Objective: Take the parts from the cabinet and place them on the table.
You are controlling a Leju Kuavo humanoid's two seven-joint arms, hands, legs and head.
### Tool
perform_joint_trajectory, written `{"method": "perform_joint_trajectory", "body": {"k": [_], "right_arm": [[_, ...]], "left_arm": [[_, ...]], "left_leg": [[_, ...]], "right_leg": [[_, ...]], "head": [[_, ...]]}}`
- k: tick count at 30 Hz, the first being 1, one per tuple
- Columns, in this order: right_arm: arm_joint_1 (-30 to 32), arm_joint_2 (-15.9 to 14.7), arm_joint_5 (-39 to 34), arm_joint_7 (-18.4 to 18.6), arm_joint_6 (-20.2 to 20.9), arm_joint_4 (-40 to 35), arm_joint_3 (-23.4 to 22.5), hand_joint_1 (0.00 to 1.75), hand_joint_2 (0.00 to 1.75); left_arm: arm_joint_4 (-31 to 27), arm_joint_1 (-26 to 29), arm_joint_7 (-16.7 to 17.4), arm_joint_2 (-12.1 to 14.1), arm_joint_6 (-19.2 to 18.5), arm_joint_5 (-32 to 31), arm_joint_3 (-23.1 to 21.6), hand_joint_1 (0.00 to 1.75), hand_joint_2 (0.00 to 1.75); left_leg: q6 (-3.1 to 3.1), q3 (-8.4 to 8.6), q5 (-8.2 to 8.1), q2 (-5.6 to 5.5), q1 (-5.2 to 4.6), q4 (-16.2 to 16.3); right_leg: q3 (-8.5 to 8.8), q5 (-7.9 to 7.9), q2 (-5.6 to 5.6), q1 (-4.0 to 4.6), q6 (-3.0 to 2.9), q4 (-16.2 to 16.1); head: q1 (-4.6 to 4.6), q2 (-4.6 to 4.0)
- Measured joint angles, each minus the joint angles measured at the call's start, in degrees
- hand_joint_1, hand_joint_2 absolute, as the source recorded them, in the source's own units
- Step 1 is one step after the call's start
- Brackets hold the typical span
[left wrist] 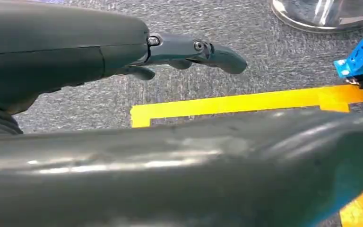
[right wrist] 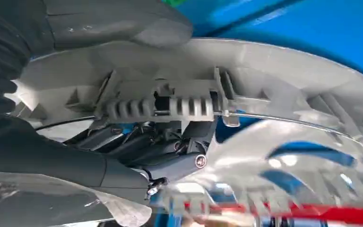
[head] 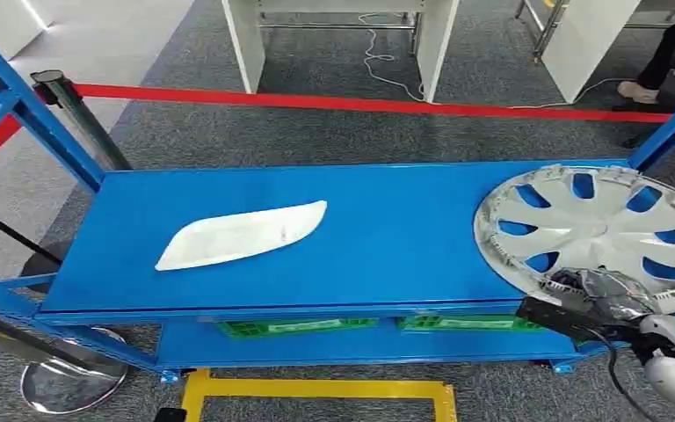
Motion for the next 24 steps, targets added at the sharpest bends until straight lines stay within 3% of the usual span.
{"method": "perform_joint_trajectory", "body": {"k": [9, 13, 24], "right_arm": [[0.2, 5.8, 4.7, -1.3, -7.9, -0.2, -0.2, 1.75, 1.75], [0.4, 8.0, 6.1, -1.6, -10.5, -0.3, -0.2, 1.75, 1.75], [1.6, 11.1, 7.0, -1.9, -11.9, -0.6, -0.5, 1.75, 1.75]], "left_arm": [[0.0, -0.1, 0.0, -0.2, -0.2, -0.6, 0.9, 0.00, 0.00], [0.0, -0.1, -2.1, -0.2, -3.2, -0.3, 1.3, 0.00, 0.00], [0.0, -0.2, -3.1, 0.2, -4.7, -0.3, 1.6, 0.00, 0.00]], "left_leg": [[0.00, -0.09, 0.00, -0.01, 0.02, 0.0], [0.00, -0.12, 0.00, -0.02, 0.02, 0.0], [0.00, -0.17, 0.00, -0.02, 0.00, 0.0]], "right_leg": [[-0.11, 0.00, -0.01, 0.01, 0.00, 0.0], [-0.12, 0.00, -0.01, 0.01, 0.00, 0.0], [-0.16, 0.00, -0.01, 0.01, 0.00, 0.0]], "head": [[-0.02, 0.00], [0.00, 0.00], [-0.02, 0.00]]}}
